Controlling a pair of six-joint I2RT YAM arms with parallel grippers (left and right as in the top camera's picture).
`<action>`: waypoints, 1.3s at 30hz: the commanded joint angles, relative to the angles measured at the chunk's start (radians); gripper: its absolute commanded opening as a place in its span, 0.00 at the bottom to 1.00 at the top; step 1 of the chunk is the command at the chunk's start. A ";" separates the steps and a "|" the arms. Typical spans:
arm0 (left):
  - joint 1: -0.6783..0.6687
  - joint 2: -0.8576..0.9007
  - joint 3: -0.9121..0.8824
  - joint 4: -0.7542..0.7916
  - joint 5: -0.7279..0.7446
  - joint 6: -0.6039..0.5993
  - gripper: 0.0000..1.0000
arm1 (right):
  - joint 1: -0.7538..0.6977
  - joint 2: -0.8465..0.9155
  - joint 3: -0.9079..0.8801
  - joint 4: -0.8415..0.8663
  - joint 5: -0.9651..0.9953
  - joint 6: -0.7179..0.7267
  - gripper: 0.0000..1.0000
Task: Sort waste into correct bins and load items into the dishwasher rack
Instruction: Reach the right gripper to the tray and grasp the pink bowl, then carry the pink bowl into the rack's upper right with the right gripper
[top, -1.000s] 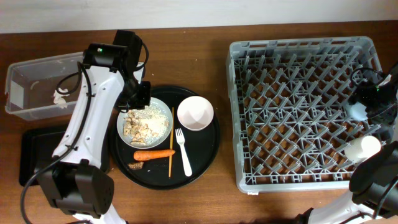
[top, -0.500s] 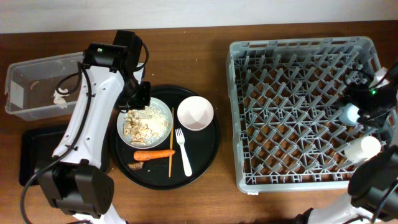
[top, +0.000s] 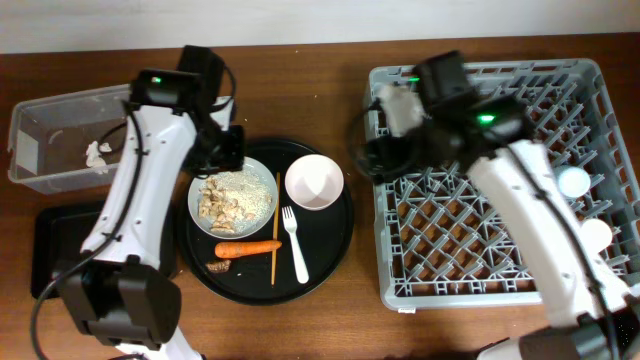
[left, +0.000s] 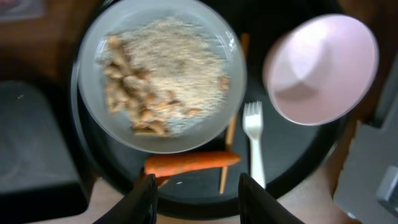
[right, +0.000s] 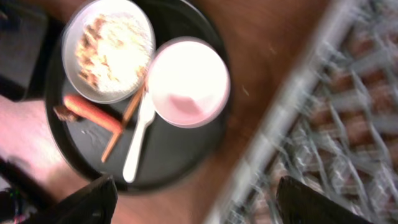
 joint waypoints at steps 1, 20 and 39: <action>0.100 -0.036 0.005 -0.014 -0.031 -0.020 0.45 | 0.108 0.111 0.004 0.092 0.089 0.051 0.85; 0.139 -0.036 0.005 -0.008 -0.031 -0.020 0.53 | 0.159 0.502 0.003 0.283 0.321 0.257 0.27; 0.139 -0.036 0.005 -0.013 -0.032 -0.019 0.53 | 0.080 0.222 0.313 -0.040 0.614 0.249 0.04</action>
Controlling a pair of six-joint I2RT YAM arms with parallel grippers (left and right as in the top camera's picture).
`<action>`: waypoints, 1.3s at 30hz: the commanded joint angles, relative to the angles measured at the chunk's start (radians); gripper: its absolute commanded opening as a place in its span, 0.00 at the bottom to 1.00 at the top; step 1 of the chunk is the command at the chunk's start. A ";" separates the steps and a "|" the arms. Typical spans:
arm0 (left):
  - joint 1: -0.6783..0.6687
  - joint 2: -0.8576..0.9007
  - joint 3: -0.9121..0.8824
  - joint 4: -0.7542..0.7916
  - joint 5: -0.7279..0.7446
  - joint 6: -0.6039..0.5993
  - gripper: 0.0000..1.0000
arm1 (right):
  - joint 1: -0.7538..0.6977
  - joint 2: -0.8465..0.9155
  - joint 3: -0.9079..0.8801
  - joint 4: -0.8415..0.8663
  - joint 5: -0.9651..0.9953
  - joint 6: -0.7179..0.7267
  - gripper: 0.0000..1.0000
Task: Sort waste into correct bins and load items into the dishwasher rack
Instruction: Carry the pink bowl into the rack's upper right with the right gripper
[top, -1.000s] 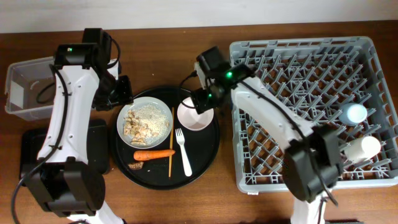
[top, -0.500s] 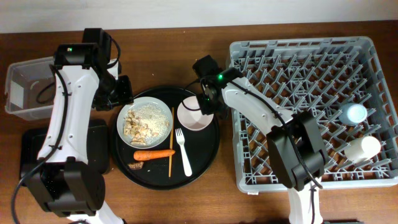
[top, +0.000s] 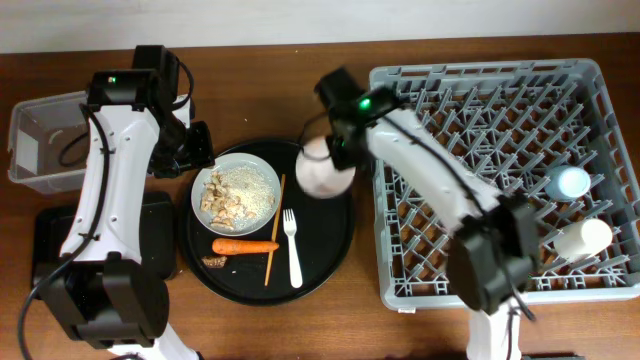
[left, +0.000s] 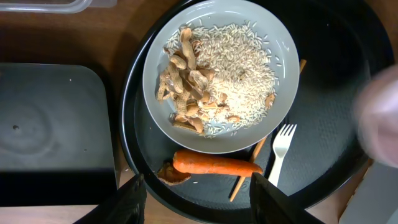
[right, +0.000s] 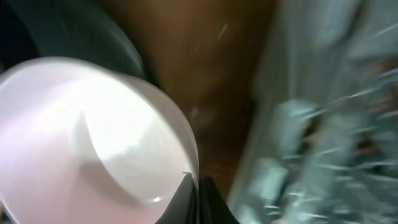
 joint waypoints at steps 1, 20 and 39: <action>0.002 -0.034 0.005 -0.003 -0.007 -0.006 0.53 | -0.070 -0.216 0.129 -0.069 0.227 -0.010 0.04; 0.001 -0.034 0.005 0.002 -0.003 -0.006 0.53 | -0.672 -0.039 0.097 -0.112 0.921 0.200 0.04; 0.001 -0.034 0.005 0.002 0.008 -0.006 0.53 | -0.470 0.161 0.096 -0.142 0.656 0.200 0.14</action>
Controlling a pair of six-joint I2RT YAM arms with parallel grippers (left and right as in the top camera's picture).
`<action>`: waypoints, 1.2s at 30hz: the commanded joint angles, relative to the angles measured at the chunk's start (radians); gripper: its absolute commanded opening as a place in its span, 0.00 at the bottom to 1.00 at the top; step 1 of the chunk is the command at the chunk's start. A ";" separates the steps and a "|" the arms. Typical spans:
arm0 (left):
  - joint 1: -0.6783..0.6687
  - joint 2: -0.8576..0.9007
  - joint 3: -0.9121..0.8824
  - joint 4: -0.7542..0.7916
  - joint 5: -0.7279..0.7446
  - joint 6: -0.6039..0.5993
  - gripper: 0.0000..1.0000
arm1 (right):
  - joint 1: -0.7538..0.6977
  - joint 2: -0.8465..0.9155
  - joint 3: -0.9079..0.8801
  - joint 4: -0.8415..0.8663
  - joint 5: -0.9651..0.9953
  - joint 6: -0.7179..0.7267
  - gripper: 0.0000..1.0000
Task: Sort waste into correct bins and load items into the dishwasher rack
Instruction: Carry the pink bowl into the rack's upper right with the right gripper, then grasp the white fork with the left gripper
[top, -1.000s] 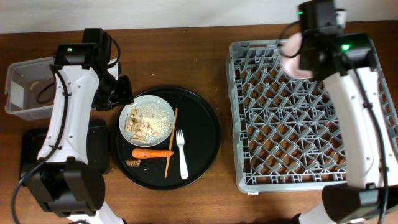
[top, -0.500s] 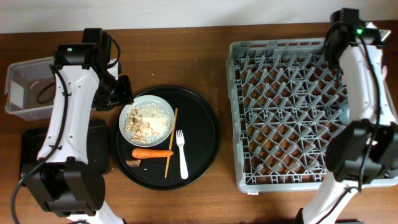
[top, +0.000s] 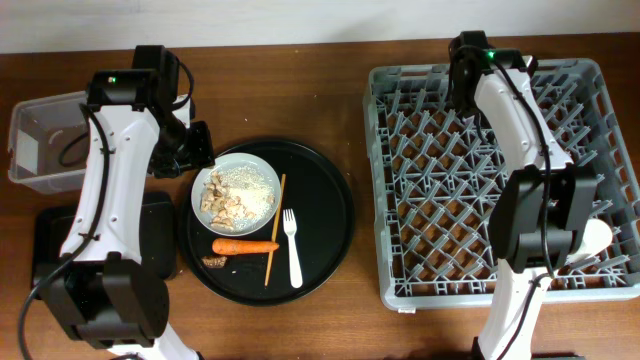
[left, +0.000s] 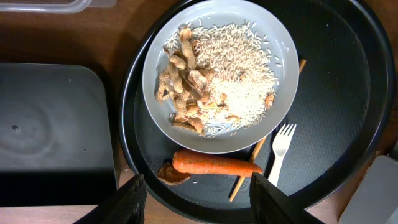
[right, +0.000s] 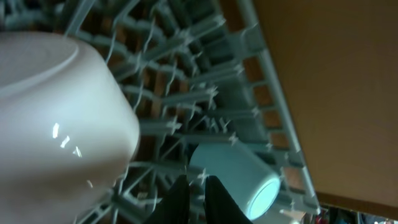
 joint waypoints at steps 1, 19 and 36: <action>0.001 -0.034 0.005 0.002 0.006 -0.006 0.53 | 0.003 0.013 -0.002 -0.038 -0.119 0.013 0.15; 0.001 -0.034 0.005 -0.032 0.003 -0.006 0.58 | 0.114 -0.436 -0.028 -0.323 -1.072 -0.299 0.50; -0.042 -0.034 -0.002 -0.052 0.034 -0.007 0.58 | 0.288 -0.436 -0.039 -0.332 -1.097 -0.299 0.56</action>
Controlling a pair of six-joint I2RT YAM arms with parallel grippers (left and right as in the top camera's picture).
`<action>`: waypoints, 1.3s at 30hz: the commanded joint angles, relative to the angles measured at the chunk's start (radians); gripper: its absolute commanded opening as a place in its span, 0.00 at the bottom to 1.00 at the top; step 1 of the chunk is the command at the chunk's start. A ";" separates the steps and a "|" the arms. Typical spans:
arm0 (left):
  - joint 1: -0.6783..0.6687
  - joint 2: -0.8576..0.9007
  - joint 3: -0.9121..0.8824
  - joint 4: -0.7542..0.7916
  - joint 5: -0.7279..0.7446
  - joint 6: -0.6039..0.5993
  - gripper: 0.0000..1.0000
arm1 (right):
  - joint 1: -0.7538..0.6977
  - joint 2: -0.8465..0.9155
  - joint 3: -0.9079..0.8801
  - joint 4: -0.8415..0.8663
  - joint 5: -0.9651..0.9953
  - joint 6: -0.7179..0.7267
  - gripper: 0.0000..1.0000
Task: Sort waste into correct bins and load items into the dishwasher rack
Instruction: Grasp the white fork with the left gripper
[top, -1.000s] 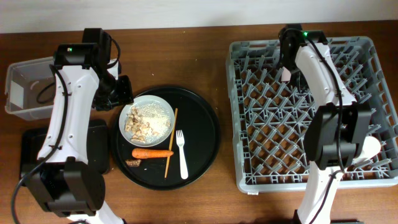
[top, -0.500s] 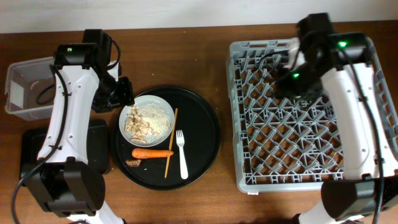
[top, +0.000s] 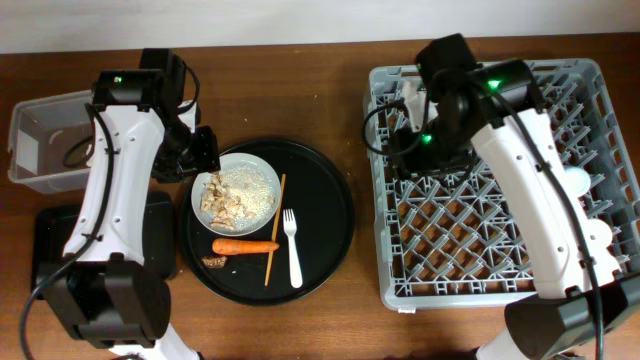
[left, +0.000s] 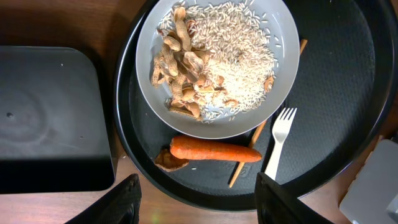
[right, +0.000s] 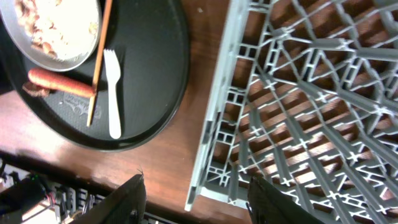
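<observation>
A grey plate of rice and peanuts (top: 238, 193) sits on the round black tray (top: 325, 225). On the tray too lie a carrot (left: 214, 151), a brown scrap (left: 169, 162), a white fork (left: 280, 146) and a wooden chopstick (top: 274, 235). My left gripper (left: 202, 208) hangs open and empty above the tray's left side. My right gripper (right: 202, 205) is open and empty over the left edge of the grey dishwasher rack (top: 500, 190). The pink bowl shows in no view.
A clear plastic bin (top: 45, 140) stands at the far left, with a black bin (top: 60, 250) in front of it. Two white cups (top: 575, 180) lie at the rack's right side. Bare wooden table separates the tray from the rack.
My right gripper was shut on the pink bowl at the rack's back, beside a cup. Now it is open and empty over the rack's left edge. The left gripper shifted slightly.
First the pink bowl stood on the tray and both grippers were open. Then my right gripper was shut on the bowl's rim at the tray. After that it held the bowl inside the rack's back. Now the tray lacks the bowl and the right gripper is empty.
</observation>
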 joint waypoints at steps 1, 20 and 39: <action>-0.038 -0.032 -0.014 -0.003 0.050 -0.006 0.58 | 0.003 0.003 -0.011 -0.004 0.012 -0.002 0.56; -0.495 -0.032 -0.713 0.612 0.085 -0.355 0.58 | -0.414 0.003 -0.011 -0.116 0.138 -0.035 0.57; -0.495 -0.032 -0.758 0.697 0.019 -0.313 0.00 | -0.414 0.003 -0.011 -0.117 0.138 -0.035 0.57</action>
